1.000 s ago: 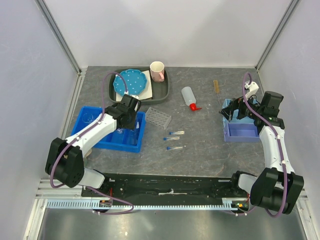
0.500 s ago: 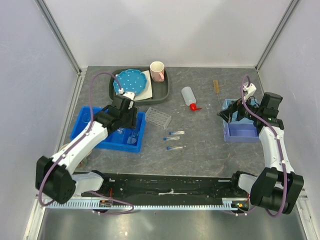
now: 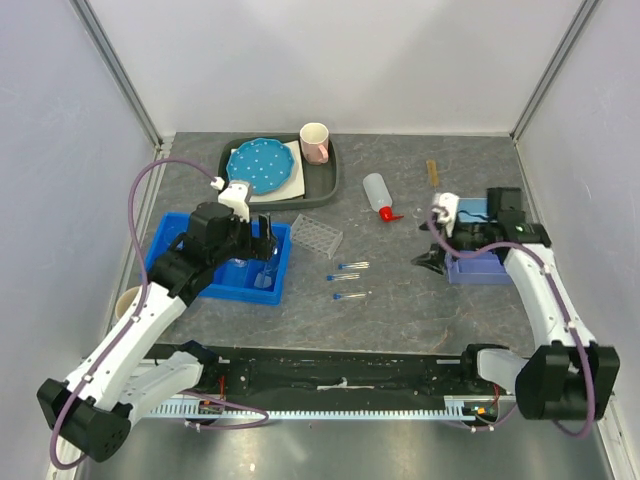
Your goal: Organize the chemistry lab equipment
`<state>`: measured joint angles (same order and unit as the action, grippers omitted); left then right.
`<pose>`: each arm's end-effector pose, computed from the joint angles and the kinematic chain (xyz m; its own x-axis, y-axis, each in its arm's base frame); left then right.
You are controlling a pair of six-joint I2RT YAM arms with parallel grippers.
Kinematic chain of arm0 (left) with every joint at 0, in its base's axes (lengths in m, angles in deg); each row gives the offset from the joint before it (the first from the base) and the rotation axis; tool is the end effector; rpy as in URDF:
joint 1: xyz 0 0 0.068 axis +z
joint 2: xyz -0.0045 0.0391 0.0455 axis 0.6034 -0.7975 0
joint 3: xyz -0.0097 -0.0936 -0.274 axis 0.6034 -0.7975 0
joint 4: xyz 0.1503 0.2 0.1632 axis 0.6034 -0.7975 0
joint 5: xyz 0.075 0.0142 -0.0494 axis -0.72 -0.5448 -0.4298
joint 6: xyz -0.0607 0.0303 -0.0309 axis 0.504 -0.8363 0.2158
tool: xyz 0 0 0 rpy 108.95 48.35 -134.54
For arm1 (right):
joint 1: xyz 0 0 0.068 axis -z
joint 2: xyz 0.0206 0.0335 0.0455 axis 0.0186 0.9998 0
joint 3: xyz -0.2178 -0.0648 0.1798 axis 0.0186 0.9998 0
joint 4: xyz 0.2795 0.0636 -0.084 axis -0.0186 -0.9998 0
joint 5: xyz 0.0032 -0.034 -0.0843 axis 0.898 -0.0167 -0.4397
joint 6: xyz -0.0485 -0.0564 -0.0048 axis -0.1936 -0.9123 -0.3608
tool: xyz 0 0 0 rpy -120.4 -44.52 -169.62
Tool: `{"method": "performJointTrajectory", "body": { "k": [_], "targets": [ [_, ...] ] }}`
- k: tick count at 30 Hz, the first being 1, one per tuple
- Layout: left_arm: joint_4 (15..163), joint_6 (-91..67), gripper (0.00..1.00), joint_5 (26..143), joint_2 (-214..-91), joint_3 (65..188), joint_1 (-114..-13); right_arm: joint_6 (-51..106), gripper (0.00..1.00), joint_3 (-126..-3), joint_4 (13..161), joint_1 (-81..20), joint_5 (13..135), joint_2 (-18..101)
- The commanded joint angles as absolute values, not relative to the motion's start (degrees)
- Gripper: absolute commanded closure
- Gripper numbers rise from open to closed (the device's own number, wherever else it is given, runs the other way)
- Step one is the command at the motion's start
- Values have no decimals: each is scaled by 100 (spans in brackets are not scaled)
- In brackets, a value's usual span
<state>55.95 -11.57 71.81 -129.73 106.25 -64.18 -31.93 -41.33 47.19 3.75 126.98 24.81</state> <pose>0.2262 -0.1102 0.3195 -0.5461 0.0416 -0.8367 0.2871 0.9476 -0.1403 0.2571 0.0330 0.2833 -0.0915 -0.3826 -0.9194 -0.9240 0.3768 -0.0648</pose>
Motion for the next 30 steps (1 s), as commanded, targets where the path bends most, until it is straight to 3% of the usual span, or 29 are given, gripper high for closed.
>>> {"method": "performJointTrajectory", "body": {
  "k": [1, 10, 17, 23, 30],
  "targets": [
    [5910, -1204, 9, 7117, -12734, 10590, -6392, -6023, 7, -4868, 2630, -911, 11899, 3156],
    [6067, -1160, 11, 6414, -11918, 10405, -6392, -4900, 13, -5527, 3833, -2724, 10043, 4351],
    [6445, -1125, 13, 5974, -11083, 10098, -6392, -4258, 33, -6494, 3674, -3639, 9418, 5503],
    [6709, -1107, 15, 5534, -10476, 9860, -6392, -3662, 44, -6240, 3964, -4658, 8866, 5759],
    [6753, -1107, 16, 5438, -10291, 9807, -6401, -2913, 50, -6196, 4386, -5335, 8119, 6233]
  ]
}}
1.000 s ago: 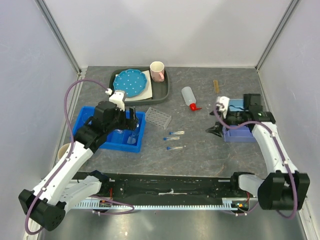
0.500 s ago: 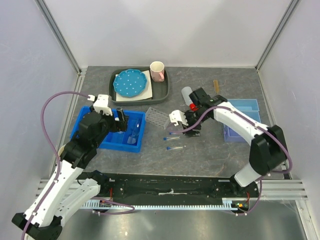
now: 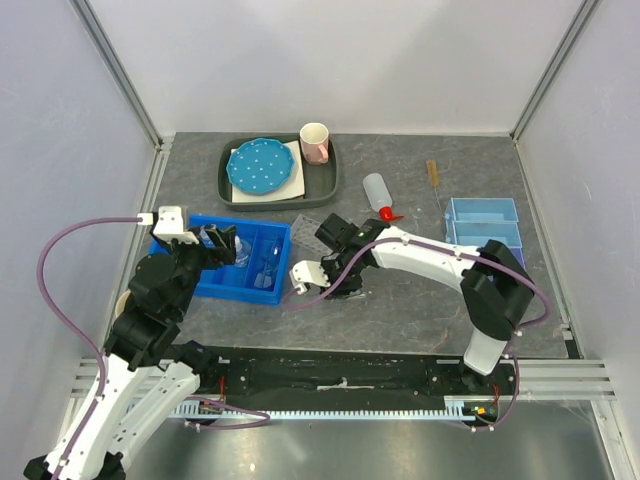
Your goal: Organize the chemistry lab equipment
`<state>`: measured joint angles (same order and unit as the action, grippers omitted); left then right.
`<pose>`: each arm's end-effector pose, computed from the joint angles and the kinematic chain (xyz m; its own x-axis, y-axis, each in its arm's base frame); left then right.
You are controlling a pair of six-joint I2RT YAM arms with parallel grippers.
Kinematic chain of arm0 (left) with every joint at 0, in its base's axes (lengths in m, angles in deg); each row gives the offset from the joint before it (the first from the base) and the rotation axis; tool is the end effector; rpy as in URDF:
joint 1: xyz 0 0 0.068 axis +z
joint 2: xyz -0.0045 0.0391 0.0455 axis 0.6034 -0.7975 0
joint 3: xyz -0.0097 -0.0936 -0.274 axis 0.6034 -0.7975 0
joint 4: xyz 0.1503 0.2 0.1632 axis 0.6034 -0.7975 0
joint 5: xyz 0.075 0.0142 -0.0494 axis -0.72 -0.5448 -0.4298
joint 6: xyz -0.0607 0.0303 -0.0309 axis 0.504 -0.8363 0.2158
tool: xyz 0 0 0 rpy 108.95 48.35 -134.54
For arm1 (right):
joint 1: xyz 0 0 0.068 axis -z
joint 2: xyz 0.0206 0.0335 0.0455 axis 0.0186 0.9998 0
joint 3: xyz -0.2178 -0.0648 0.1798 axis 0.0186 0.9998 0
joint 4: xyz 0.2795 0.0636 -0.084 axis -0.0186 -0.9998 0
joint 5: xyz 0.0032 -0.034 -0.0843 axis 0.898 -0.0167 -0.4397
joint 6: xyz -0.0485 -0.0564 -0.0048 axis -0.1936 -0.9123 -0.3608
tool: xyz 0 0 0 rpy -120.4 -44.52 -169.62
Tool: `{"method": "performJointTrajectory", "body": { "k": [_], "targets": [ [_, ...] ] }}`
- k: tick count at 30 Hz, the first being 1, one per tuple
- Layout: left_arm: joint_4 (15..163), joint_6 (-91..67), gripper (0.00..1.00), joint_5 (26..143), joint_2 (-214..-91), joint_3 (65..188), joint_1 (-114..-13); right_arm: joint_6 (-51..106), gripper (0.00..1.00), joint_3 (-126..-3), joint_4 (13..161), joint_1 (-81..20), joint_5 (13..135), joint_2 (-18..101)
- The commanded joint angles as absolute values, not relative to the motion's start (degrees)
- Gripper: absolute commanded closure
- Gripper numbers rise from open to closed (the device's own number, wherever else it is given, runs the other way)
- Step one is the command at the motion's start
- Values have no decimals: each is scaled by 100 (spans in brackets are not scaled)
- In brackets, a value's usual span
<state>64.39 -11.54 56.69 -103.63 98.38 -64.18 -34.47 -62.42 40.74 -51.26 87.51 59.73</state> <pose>0.1482 -0.0523 0.3685 -0.1103 -0.1687 -0.9795 0.1125 0.9770 -0.1810 0.2307 0.3121 0.1940 0.2942 -0.8412 -0.4536 -0.9505 -0.3071 -0.0470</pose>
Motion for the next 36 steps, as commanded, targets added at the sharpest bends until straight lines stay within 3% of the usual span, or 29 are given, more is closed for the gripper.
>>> {"method": "performJointTrajectory", "body": {
  "k": [1, 20, 25, 26, 36],
  "targets": [
    [6762, -1116, 16, 5438, -10256, 9807, -6392, -2904, 51, -6205, 4421, -5380, 8021, 6295],
    [6956, -1142, 18, 5481, -9746, 9649, -6392, -2517, 57, -6337, 4509, -5705, 7300, 7060],
    [6947, -1186, 18, 5569, -9728, 9640, -6392, -2438, 64, -6231, 4501, -5714, 7291, 7060],
    [6955, -1204, 18, 5630, -9719, 9640, -6401, -2403, 70, -6179, 4501, -5723, 7291, 7042],
    [7034, -1318, 17, 6025, -9675, 9596, -6392, -2104, 78, -5800, 4659, -5670, 7624, 6603]
  ]
}}
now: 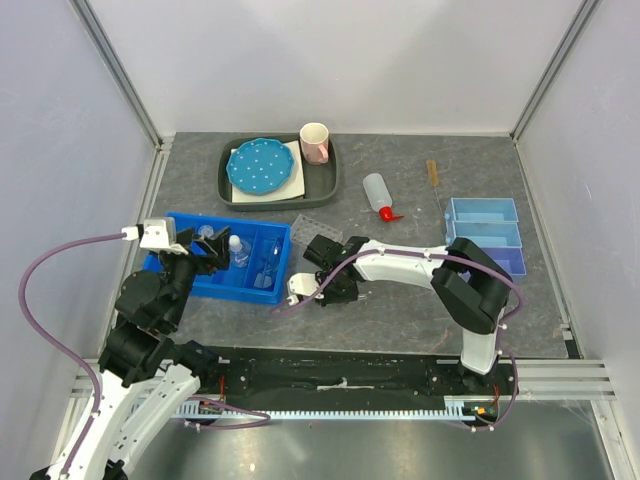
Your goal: Organize the chemistry lab equipment
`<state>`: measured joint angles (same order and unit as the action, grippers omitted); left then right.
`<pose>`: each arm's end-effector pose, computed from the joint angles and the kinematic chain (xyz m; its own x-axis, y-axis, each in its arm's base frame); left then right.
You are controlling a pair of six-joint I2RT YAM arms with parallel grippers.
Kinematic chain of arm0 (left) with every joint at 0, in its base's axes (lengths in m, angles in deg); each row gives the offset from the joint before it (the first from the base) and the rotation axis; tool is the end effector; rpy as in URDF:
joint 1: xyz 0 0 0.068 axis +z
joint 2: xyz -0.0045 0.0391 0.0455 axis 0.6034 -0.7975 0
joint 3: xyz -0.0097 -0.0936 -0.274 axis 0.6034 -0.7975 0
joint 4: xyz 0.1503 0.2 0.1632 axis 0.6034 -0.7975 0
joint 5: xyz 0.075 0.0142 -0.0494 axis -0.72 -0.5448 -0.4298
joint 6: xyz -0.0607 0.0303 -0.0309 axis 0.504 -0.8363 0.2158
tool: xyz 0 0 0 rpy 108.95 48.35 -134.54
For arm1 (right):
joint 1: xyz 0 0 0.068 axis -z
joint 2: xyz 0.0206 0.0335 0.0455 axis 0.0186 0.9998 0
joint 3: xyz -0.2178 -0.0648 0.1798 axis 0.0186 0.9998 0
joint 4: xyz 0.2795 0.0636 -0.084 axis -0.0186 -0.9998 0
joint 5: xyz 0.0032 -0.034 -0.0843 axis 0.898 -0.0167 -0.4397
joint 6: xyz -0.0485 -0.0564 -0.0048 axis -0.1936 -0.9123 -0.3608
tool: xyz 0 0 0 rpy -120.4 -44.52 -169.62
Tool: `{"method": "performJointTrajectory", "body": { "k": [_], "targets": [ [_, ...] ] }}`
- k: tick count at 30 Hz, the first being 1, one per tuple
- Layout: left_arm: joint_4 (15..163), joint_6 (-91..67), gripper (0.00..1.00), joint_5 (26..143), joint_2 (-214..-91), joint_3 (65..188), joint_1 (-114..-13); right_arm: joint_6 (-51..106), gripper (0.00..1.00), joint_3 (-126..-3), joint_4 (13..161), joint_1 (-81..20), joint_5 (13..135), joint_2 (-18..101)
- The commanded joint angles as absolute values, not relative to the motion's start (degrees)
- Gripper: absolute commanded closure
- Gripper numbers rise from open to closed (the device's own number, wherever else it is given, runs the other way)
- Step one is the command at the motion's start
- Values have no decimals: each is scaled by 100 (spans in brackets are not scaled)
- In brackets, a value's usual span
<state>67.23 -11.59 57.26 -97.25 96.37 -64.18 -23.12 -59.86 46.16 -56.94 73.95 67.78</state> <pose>0.1272 -0.0422 0.3755 -0.0026 -0.2236 -0.9747 0.1448 0.9643 -0.2216 0.2160 0.3334 0.1274 0.1819 -0.9531 -0.2420 -0.9833 -0.1745 -0.0518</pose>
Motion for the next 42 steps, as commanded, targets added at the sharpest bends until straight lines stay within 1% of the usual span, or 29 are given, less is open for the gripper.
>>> {"method": "performJointTrajectory", "body": {
  "k": [1, 4, 5, 7, 8, 10, 11, 14, 16, 17, 19, 20, 21, 22, 23, 24, 25, 26, 29, 34, 36, 39, 40, 42],
  "targets": [
    [7130, -1344, 17, 6148, -9658, 9579, -6401, -1999, 80, -5844, 4659, -5644, 7764, 6507],
    [7298, -1423, 12, 6711, -9579, 9500, -6392, -1849, 81, -5984, 4624, -5460, 8272, 6270],
    [7403, -1432, 7, 6947, -9561, 9447, -6392, -1727, 82, -6011, 4615, -5381, 8432, 6199],
    [7509, -1441, 2, 7150, -9526, 9386, -6392, -1612, 82, -6038, 4624, -5091, 8800, 5928],
    [7622, -1441, 0, 7334, -9500, 9324, -6392, -1446, 82, -6029, 4632, -4977, 9194, 5830],
    [7693, -1424, 0, 7485, -9508, 9280, -6392, -1200, 82, -5951, 4825, -4556, 9653, 5445],
    [7746, -1415, 0, 7590, -9578, 9271, -6392, -1059, 82, -5898, 4921, -4223, 10107, 5303],
    [7878, -1336, 0, 8203, -9780, 9245, -6392, -304, 82, -5529, 5536, -3686, 10681, 4636],
    [7913, -1065, 0, 8547, -10140, 9271, -6392, 504, 81, -5109, 6238, -3149, 11051, 4101],
    [7966, -898, 0, 8967, -10280, 9262, -6392, 802, 81, -4967, 6484, -2826, 11139, 3915],
    [8360, -222, 0, 9678, -10720, 9149, -6392, 1725, 81, -4520, 7293, -2499, 11359, 3432],
    [8544, 355, 1, 9883, -10869, 9096, -6392, 2024, 81, -4369, 7852, -2219, 11438, 3291],
    [9112, 622, 2, 10076, -11201, 9026, -6401, 2366, 81, -4229, 8145, -2077, 11587, 3072],
    [9379, 868, 4, 10391, -11370, 8921, -6435, 3075, 81, -3966, 8444, -1954, 11649, 2983],
    [9581, 1262, 5, 10447, -11580, 8893, -6497, 3386, 81, -3833, 9047, -1744, 11755, 2912],
    [9775, 1362, 5, 10447, -11957, 8902, -6584, 3711, 81, -3719, 9271, -1646, 11834, 2842],
    [9925, 1389, 6, 10343, -12204, 9006, -6838, 4228, 81, -3543, 9482, -1566, 11930, 2806],
    [9917, 1328, 7, 10211, -12398, 9103, -7023, 4503, 81, -3472, 9902, -1461, 11992, 2789],
    [9856, 1179, 8, 9579, -13250, 9525, -7744, 5111, 81, -3261, 10387, -1346, 12054, 2753],
    [9891, 1248, 14, 9226, -14629, 10202, -8298, 5384, 82, -3076, 10617, -1285, 12002, 2674],
    [9917, 1257, 15, 9086, -14886, 10421, -8430, 5446, 82, -3015, 10662, -1267, 11993, 2648],
    [9926, 1292, 20, 8945, -15396, 10737, -8536, 5586, 82, -2944, 10776, -1232, 11984, 2639],
    [9926, 1292, 24, 8910, -15493, 10808, -8571, 5621, 82, -2935, 10828, -1214, 11984, 2648],
    [9874, 1275, 27, 8761, -15783, 11045, -8615, 5666, 82, -2926, 10846, -1214, 11984, 2657]
  ]
}}
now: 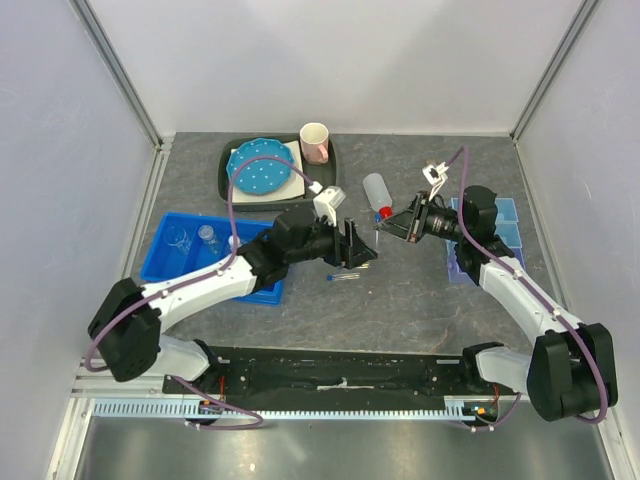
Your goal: Organize the chemistry lab equipment
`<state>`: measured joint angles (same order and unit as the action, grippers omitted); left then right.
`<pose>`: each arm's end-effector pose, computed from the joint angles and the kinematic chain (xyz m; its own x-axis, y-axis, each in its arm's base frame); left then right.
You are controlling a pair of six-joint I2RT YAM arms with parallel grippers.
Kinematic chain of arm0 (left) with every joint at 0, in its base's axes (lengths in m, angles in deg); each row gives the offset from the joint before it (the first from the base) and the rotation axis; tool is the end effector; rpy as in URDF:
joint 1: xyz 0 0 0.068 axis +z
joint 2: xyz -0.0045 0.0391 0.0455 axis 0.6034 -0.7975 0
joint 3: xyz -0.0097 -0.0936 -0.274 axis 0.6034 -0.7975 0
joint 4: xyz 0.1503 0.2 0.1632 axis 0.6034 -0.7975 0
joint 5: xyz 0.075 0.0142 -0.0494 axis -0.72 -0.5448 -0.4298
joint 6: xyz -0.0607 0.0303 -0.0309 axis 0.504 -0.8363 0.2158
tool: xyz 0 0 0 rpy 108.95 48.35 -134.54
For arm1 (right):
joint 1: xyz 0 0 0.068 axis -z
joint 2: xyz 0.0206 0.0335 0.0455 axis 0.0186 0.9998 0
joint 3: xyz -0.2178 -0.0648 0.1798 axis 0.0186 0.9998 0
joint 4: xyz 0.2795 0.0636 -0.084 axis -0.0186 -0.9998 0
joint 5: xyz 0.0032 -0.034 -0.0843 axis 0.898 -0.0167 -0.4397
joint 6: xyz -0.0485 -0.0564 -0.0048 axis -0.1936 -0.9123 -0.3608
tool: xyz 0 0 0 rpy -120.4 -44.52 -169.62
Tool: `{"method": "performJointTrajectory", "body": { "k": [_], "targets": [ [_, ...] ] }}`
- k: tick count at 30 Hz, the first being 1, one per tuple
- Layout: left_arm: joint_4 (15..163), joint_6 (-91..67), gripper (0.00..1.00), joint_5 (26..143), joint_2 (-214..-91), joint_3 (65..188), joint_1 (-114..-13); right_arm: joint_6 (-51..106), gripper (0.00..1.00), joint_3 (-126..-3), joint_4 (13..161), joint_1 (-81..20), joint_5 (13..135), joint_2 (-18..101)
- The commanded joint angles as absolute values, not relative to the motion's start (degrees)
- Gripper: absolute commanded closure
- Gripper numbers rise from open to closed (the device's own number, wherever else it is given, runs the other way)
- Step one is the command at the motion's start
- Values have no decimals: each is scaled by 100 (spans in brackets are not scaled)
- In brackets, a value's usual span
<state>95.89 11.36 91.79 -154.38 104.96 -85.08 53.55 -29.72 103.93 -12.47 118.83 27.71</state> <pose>0.2335 -0.2843 0.2702 -0.6806 -0.0736 -0.7290 0.6052 0.5044 -0.6159 0.2874 0.1085 0.2795 -0.6266 0.2111 -0.7502 -0.6498 0.3900 0.6524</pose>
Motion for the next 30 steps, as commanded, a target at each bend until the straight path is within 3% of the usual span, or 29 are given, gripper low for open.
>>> {"method": "performJointTrajectory", "body": {
  "k": [1, 11, 14, 18, 21, 24, 26, 30],
  "targets": [
    [9830, 1231, 29, 8690, -15879, 11125, -8633, 5674, 82, -2926, 10864, -1214, 11984, 2665],
    [9487, 1143, 46, 8391, -16478, 11653, -8721, 5736, 83, -2865, 10908, -1179, 11940, 2683],
    [9408, 1064, 59, 8329, -16469, 11688, -8721, 5745, 83, -2856, 10908, -1170, 11923, 2700],
    [9250, 897, 84, 8320, -16461, 11732, -8721, 5727, 83, -2847, 10908, -1179, 11914, 2701],
    [9109, 722, 91, 8312, -16382, 11723, -8721, 5710, 81, -2847, 10899, -1179, 11940, 2692],
    [9004, 494, 92, 8320, -16259, 11662, -8721, 5648, 79, -2856, 10882, -1179, 11993, 2683],
    [8863, 283, 93, 8347, -16145, 11653, -8721, 5500, 73, -2909, 10838, -1179, 12080, 2692],
    [8539, -43, 95, 8373, -16021, 11662, -8721, 4911, 50, -3049, 10356, -1179, 12221, 2709]
  ]
}}
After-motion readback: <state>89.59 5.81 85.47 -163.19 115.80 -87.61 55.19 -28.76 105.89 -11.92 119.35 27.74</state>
